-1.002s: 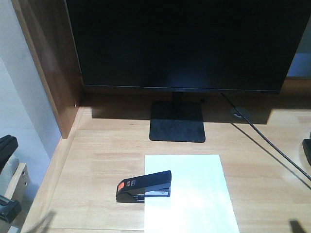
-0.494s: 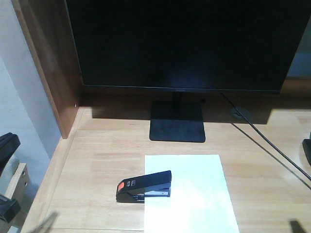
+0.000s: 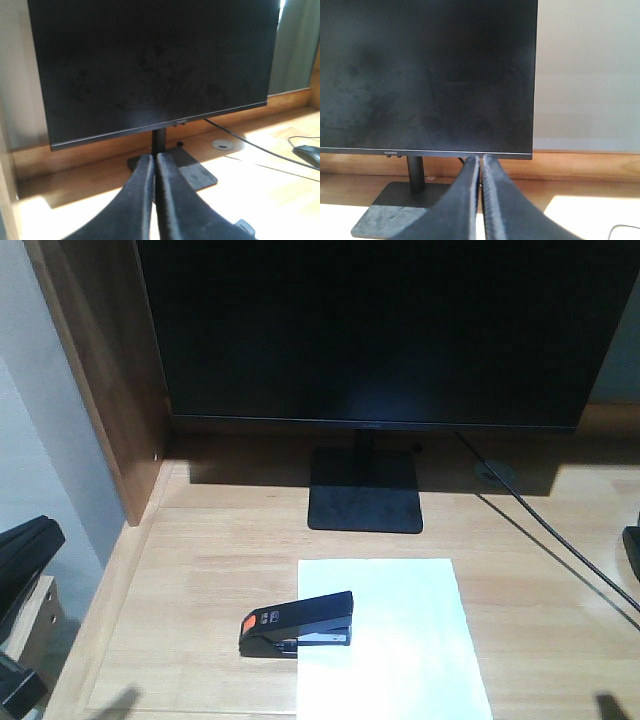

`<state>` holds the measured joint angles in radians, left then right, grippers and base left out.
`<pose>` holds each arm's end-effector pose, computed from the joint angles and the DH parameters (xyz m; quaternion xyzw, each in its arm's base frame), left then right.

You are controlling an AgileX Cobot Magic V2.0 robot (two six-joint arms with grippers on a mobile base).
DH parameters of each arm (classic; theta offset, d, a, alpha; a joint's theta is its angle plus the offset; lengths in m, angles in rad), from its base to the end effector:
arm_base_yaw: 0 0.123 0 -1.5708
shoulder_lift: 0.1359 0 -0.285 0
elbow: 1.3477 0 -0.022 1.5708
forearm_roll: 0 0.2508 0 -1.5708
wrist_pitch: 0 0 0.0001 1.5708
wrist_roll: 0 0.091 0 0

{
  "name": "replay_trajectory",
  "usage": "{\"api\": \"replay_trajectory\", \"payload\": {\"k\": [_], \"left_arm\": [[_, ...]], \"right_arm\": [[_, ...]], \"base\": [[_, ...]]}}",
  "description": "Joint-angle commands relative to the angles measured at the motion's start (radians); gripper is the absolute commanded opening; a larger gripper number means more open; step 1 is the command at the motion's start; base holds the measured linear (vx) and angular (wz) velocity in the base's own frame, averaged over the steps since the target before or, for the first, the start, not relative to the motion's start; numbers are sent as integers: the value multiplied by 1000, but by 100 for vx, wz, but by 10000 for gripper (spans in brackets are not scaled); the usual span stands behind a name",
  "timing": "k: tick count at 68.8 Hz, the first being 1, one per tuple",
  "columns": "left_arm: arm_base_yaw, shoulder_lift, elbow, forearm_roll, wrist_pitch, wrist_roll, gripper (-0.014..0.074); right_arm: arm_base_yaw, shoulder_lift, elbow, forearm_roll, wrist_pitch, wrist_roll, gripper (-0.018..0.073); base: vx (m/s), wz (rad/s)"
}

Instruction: Grab stapler and paper to desk for stapling

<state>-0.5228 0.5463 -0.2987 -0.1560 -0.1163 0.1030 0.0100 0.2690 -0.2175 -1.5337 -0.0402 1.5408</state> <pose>0.1054 -0.0589 0.2801 0.1626 0.7045 -0.1896 0.6643 0.0787 0.0043 0.2696 -0.0155 0.6937 0.0201 0.7198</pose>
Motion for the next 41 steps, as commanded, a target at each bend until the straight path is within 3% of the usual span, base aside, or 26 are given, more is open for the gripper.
{"api": "replay_trajectory", "payload": {"k": [1, 11, 18, 29, 41], "left_arm": [[10, 2, -6, 6, -96, -19, -6], [68, -78, 38, 7, -97, -24, -6], [128, -171, 65, 7, -37, -24, -6], [252, -331, 112, 7, 84, -30, -6], [395, -518, 203, 7, 132, -34, -6]], "right_arm": [[-1, 9, -28, 0, 1, -6, -7], [-1, 9, -28, 0, 1, -6, -7], [-1, 9, -28, 0, 1, -6, -7], [-1, 9, -28, 0, 1, -6, -7], [-1, 9, -28, 0, 1, -6, -7]], "base": [[0, 0], [0, 0], [0, 0], [0, 0], [0, 0]]}}
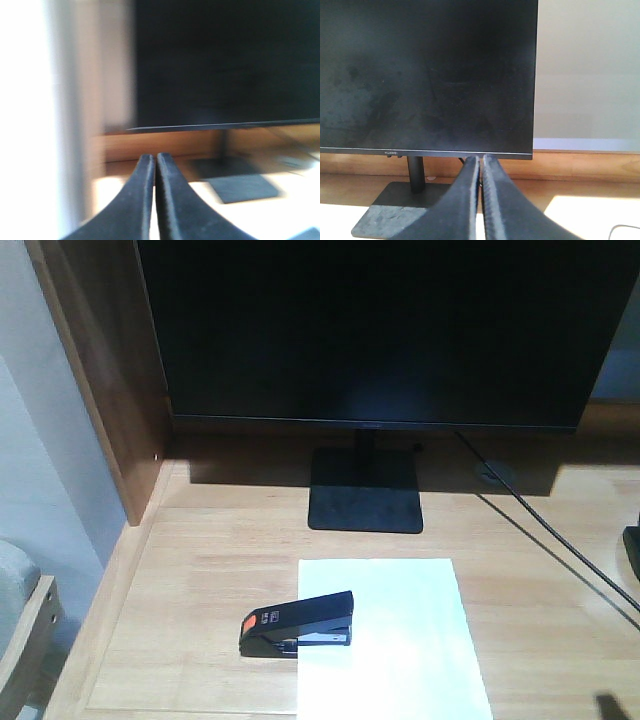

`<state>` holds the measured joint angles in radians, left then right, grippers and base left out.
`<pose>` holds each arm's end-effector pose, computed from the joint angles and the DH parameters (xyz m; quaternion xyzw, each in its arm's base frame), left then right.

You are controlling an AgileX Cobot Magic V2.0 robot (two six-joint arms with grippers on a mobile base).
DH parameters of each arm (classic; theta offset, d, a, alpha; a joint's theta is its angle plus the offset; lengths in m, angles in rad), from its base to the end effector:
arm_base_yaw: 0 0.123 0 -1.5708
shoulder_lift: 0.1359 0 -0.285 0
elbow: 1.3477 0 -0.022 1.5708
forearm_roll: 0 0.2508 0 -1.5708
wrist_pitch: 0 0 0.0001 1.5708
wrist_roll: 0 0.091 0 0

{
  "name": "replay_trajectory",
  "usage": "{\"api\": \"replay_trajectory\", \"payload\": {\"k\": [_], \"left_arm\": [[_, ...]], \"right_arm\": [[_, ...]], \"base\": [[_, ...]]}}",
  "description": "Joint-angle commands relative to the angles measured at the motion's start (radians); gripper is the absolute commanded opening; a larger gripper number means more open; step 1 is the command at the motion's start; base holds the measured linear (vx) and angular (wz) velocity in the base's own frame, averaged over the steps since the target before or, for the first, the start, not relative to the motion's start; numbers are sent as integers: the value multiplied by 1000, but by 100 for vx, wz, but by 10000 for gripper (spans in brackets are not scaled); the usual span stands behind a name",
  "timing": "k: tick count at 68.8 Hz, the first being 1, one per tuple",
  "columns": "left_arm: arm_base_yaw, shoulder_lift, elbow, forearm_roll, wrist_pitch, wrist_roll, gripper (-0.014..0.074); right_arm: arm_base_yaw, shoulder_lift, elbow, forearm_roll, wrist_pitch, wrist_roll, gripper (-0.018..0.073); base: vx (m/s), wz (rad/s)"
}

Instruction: Grab stapler and paper to desk for stapling

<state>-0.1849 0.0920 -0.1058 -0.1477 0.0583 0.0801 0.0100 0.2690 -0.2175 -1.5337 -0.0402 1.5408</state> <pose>0.0594 -0.0119 0.2384 0.0437 0.6902 -0.0938 0.7161 0.0787 0.0043 0.2696 -0.0155 0.6937 0.0201 0.7198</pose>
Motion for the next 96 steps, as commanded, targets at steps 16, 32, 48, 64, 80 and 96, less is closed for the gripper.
{"api": "replay_trajectory", "payload": {"k": [16, 32, 48, 64, 80, 96], "left_arm": [[172, -121, 54, 11, 64, -45, -6], [199, -121, 119, 59, 11, -90, -6], [199, -120, 141, 87, 12, -88, -6], [199, -120, 141, 85, 9, -88, -6], [199, -120, 141, 85, 10, -88, -6], [199, -120, 141, 85, 10, -88, -6]], "right_arm": [[-1, 9, -28, 0, 1, -6, -7], [-1, 9, -28, 0, 1, -6, -7], [-1, 9, -29, 0, 1, -6, -7], [-1, 9, -29, 0, 1, -6, -7], [-1, 9, -29, 0, 1, -6, -7], [-1, 9, -29, 0, 1, -6, -7]], "base": [[0, 0], [0, 0], [0, 0], [0, 0], [0, 0], [0, 0]]}}
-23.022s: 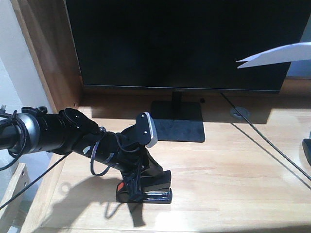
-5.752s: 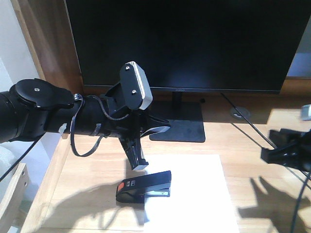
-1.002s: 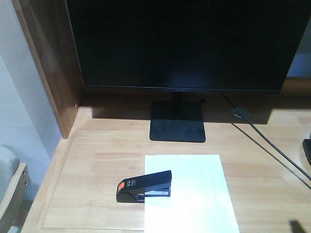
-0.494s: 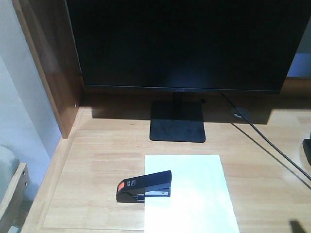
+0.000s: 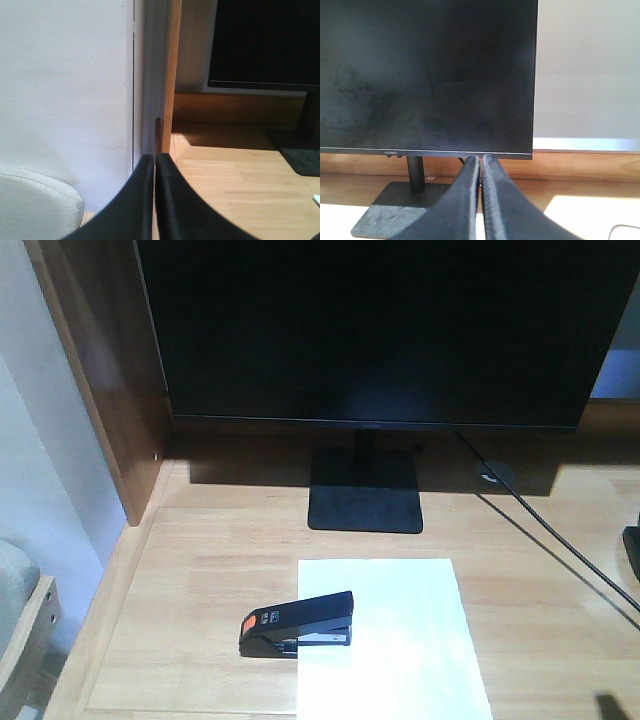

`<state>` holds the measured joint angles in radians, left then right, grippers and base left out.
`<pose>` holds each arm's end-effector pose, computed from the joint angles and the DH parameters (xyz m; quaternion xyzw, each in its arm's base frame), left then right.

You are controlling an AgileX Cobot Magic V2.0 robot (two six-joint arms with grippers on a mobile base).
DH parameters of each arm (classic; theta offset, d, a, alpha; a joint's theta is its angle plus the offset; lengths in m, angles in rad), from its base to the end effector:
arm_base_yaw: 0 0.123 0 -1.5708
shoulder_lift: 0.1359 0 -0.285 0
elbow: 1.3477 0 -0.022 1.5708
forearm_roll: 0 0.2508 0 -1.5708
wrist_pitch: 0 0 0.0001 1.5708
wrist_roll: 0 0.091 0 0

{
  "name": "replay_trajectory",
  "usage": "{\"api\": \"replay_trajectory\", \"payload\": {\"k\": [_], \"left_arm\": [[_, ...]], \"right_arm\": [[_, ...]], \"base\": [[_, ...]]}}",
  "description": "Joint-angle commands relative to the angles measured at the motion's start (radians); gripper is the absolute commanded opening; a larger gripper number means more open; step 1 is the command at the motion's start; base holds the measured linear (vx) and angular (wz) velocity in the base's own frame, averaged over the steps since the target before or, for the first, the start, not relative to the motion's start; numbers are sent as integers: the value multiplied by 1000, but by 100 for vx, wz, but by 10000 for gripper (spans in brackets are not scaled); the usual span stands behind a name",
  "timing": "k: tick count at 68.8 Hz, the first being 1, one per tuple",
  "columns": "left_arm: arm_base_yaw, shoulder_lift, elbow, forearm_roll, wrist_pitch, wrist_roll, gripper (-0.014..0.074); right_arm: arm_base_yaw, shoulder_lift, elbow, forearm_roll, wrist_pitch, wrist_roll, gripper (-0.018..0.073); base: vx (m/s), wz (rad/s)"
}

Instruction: Grab stapler and paper to desk for stapling

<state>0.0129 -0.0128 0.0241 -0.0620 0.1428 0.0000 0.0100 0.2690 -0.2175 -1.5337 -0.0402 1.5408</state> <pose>0.0564 -0.0001 0.1928 -0.0241 0.7299 -0.0198 0.6829 0.0787 0.0043 0.2696 -0.0155 0.6937 0.0201 0.7198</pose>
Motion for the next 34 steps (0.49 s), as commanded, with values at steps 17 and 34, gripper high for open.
{"api": "replay_trajectory", "payload": {"k": [17, 34], "left_arm": [[1, -15, 12, -1, -74, -8, -6], [1, -15, 12, -1, -74, -8, -6]], "right_arm": [[-1, 9, -29, 0, 3, -6, -7], [-1, 9, -29, -40, 25, -12, -7]], "base": [[0, 0], [0, 0]]}}
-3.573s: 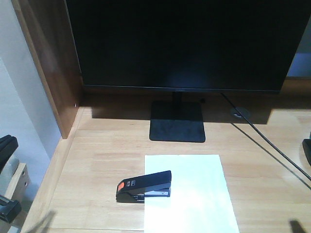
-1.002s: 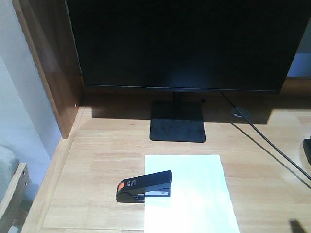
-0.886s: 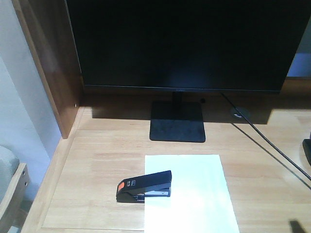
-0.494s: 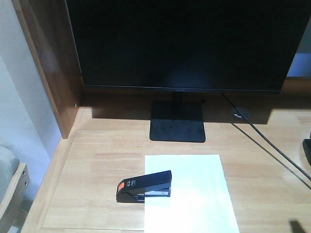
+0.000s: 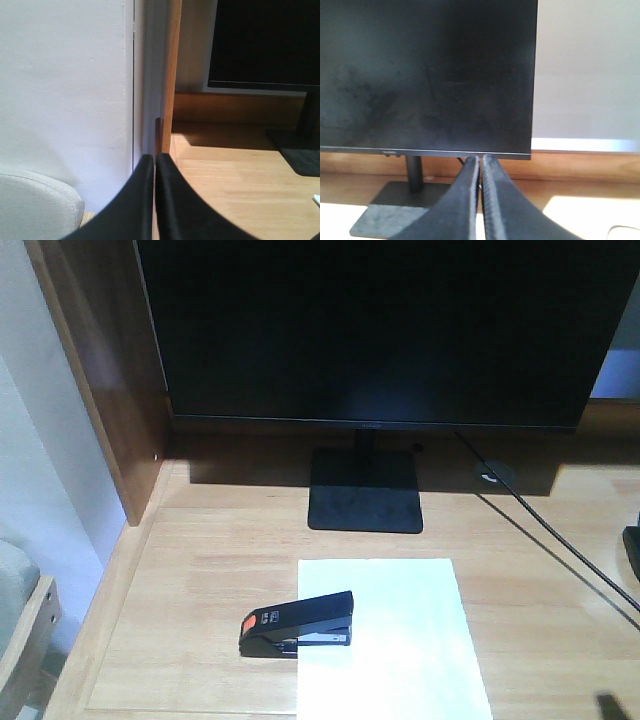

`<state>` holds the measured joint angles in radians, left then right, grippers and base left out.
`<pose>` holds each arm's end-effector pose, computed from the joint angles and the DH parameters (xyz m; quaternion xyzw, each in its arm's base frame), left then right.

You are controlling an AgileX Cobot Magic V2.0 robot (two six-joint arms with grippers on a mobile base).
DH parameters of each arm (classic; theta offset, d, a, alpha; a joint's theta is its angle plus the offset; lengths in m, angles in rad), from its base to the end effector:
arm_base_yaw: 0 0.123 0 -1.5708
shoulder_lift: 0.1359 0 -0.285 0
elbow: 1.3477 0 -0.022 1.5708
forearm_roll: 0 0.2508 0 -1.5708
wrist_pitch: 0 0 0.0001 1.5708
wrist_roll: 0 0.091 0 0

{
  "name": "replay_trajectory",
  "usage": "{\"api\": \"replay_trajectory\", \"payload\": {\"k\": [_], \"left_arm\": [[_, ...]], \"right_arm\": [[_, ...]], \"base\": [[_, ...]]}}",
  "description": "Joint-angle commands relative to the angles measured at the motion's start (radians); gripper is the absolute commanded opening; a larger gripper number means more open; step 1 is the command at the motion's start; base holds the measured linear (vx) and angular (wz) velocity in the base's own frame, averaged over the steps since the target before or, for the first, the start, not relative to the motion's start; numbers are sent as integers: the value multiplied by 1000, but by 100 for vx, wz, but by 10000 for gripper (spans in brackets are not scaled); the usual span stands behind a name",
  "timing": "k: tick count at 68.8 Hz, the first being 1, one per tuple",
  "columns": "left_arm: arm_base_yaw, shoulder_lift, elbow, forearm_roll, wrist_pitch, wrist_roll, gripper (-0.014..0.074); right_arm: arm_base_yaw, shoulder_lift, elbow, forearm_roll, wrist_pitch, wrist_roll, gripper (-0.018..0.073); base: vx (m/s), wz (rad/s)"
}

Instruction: Grab stapler and paper to desk for stapling

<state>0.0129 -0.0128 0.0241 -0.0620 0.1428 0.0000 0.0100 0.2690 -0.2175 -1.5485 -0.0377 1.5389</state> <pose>0.0564 -0.0001 0.1928 -0.0241 0.7299 -0.0198 0.6829 0.0787 0.0041 0.2695 -0.0204 0.6938 0.0132 0.7198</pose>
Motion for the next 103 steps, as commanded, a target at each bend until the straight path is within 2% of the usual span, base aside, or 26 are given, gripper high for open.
{"api": "replay_trajectory", "payload": {"k": [1, 10, 14, 18, 21, 25, 26, 30, 33, 34, 35, 36, 38, 41, 48, 51, 54, 59, 72, 75, 100, 103], "left_arm": [[1, -15, 12, -1, -74, -8, -6], [1, -15, 12, -1, -74, -8, -6], [1, -15, 12, -1, -74, -8, -6], [1, -15, 12, -1, -74, -8, -6], [1, -15, 12, -1, -74, -8, -6], [1, -15, 12, -1, -74, -8, -6], [1, -15, 12, -1, -74, -8, -6], [1, -15, 12, -1, -74, -8, -6], [1, -15, 12, -1, -74, -8, -6], [1, -15, 12, -1, -74, -8, -6], [1, -15, 12, -1, -74, -8, -6], [1, -15, 12, -1, -74, -8, -6], [1, -15, 12, -1, -74, -8, -6], [1, -15, 12, -1, -74, -8, -6], [1, -15, 12, -1, -74, -8, -6], [1, -15, 12, -1, -74, -8, -6], [1, -15, 12, -1, -74, -8, -6], [1, -15, 12, -1, -74, -8, -6], [1, -15, 12, -1, -74, -8, -6], [1, -15, 12, -1, -74, -8, -6], [1, -15, 12, -1, -74, -8, -6], [1, -15, 12, -1, -74, -8, -6]], "right_arm": [[-1, 9, -29, -28, 23, -10, -7], [0, 9, -29, 15, 22, -25, -7], [0, 9, -29, 78, 25, -96, -7], [0, 9, -29, 182, 25, -186, -7], [0, 9, -29, 294, 25, -309, -7], [0, 9, -29, 516, 38, -496, -7], [0, 9, -29, 572, 38, -576, -7], [0, 9, -29, 809, 50, -779, -7], [0, 9, -29, 992, 63, -992, -7], [0, 9, -29, 1083, 68, -1053, -7], [0, 9, -29, 1113, 72, -1083, -7], [0, 9, -29, 1172, 76, -1171, -7], [0, 9, -29, 1309, 80, -1285, -7], [0, 9, -29, 1461, 84, -1444, -7], [0, 9, -29, 1722, 84, -1761, -7], [-1, 9, -29, 1779, 84, -1825, -7], [-1, 9, -29, 1797, 84, -1868, -7], [-1, 9, -29, 1763, 87, -1852, -7], [-1, 2, -5, 1472, 85, -1588, -7], [-1, -8, 17, 1450, 75, -1553, -7], [-1, -266, 250, 1487, 38, -1548, -7], [-1, -293, 249, 1488, 86, -1548, -7]], "base": [[0, 0], [0, 0], [0, 0], [0, 0], [0, 0], [0, 0], [0, 0], [0, 0], [0, 0], [0, 0], [0, 0], [0, 0], [0, 0], [0, 0], [0, 0], [0, 0], [0, 0], [0, 0], [0, 0], [0, 0], [0, 0], [0, 0]]}}
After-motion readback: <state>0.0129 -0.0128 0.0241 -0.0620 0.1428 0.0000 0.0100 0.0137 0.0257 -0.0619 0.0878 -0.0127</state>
